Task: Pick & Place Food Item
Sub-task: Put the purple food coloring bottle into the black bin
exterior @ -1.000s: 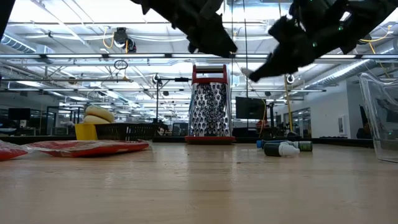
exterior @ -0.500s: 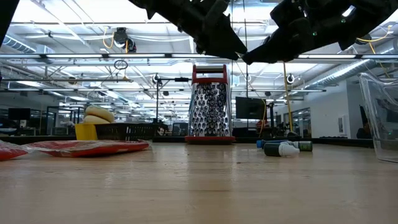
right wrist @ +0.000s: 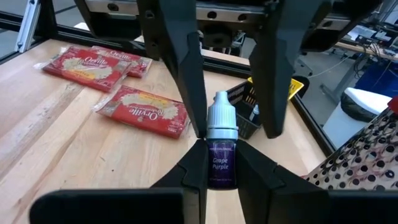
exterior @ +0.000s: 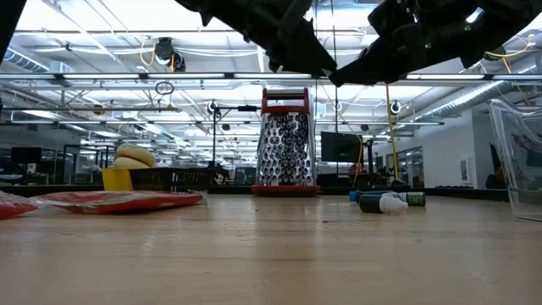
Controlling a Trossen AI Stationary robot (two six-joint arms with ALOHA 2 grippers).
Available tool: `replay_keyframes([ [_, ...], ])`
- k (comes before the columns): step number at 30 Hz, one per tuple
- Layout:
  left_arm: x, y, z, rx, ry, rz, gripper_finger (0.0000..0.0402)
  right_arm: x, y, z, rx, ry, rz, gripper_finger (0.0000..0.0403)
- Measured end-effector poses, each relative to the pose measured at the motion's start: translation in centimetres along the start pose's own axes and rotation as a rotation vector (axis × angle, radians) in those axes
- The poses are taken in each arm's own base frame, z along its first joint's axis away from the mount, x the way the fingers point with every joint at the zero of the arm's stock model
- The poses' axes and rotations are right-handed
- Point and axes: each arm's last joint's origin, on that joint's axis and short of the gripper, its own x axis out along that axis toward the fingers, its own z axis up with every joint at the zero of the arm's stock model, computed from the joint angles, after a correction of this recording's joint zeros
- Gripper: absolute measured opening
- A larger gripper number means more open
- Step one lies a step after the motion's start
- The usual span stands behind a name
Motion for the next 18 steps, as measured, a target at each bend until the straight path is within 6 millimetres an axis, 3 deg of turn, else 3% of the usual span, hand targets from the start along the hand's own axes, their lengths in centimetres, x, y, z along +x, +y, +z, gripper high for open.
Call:
replay_keyframes([
  [10,-0.01,-0.05,-0.06,-0.022,0.001,-0.046,0.0096,0.0,-0.01,0.06,-0.001,-0.006,-0.001,0.0046],
  [18,-0.03,-0.05,-0.15,-0.025,0.013,-0.039,0.0083,0.01,-0.02,0.06,-0.006,-0.007,-0.002,0.0046],
])
